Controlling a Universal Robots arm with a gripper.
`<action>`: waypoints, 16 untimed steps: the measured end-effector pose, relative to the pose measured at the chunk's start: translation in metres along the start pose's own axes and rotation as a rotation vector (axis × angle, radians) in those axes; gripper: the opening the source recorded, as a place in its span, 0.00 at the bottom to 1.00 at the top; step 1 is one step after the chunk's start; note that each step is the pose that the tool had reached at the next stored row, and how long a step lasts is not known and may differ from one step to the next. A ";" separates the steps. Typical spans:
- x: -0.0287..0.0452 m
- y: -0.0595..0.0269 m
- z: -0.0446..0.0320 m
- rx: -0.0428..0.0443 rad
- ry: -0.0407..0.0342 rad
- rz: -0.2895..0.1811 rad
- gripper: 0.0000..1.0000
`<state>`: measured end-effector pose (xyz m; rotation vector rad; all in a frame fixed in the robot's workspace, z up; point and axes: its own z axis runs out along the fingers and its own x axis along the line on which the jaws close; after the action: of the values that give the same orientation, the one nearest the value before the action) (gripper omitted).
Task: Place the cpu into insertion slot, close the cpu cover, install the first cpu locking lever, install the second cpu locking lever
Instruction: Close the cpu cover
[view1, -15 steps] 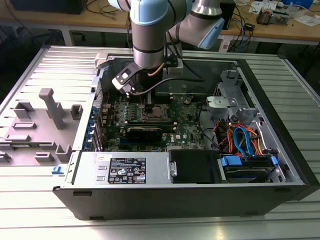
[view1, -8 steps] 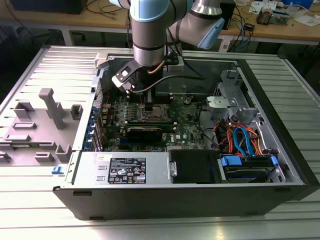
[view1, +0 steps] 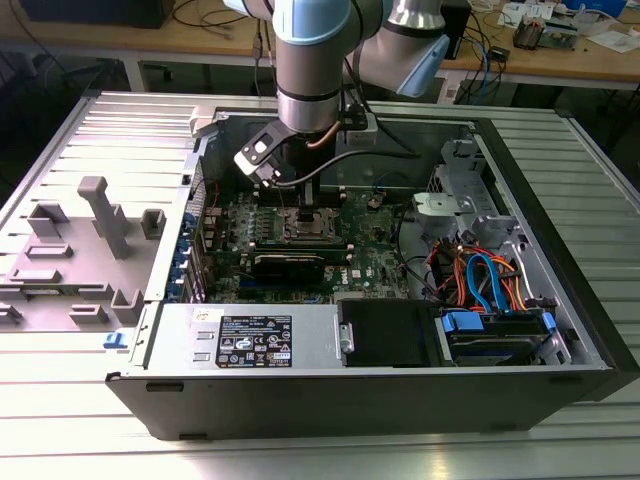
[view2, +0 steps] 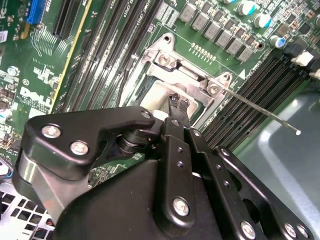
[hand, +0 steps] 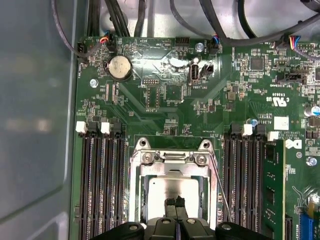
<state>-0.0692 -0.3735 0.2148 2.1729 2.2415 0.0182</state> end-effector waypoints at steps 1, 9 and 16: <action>0.0001 0.0001 0.0000 0.0000 0.0000 0.000 0.11; -0.0001 0.0044 0.0001 0.0000 0.0000 0.000 0.11; -0.0002 0.0078 0.0002 0.0000 0.0001 0.000 0.11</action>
<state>-0.0615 -0.3734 0.2147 2.1729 2.2416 0.0184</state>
